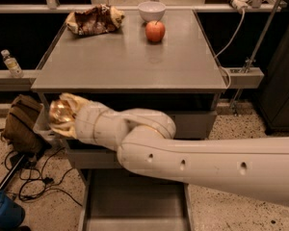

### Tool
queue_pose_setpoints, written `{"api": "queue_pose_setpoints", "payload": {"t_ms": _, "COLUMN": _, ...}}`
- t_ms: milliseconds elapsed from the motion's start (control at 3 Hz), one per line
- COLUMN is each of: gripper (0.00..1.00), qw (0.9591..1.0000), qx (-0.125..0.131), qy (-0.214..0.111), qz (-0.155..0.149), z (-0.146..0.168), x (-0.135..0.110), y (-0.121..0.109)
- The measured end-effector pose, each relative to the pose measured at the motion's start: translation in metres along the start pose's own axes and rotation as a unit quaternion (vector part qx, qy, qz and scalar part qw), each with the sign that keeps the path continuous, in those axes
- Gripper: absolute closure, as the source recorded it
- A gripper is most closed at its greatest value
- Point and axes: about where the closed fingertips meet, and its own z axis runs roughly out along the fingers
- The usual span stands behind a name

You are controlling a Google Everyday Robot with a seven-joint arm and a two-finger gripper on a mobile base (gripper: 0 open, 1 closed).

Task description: Pick orange can from bottom drawer and place on counter

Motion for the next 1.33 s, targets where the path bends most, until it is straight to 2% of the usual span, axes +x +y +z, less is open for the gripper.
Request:
{"api": "queue_pose_setpoints", "payload": {"t_ms": 333, "gripper": 1.0, "qw": 0.9992, "qx": 0.011, "qy": 0.001, "qz": -0.039, "z": -0.009, "x": -0.034, "y": -0.015}}
{"api": "queue_pose_setpoints", "payload": {"t_ms": 667, "gripper": 1.0, "qw": 0.9991, "qx": 0.011, "qy": 0.001, "qz": -0.041, "z": -0.009, "x": -0.035, "y": -0.016}}
{"api": "queue_pose_setpoints", "payload": {"t_ms": 1000, "gripper": 1.0, "qw": 0.9983, "qx": 0.015, "qy": 0.002, "qz": -0.056, "z": -0.006, "x": -0.038, "y": -0.03}}
{"api": "queue_pose_setpoints", "payload": {"t_ms": 1333, "gripper": 1.0, "qw": 0.9943, "qx": 0.021, "qy": 0.014, "qz": -0.103, "z": 0.014, "x": -0.049, "y": -0.078}}
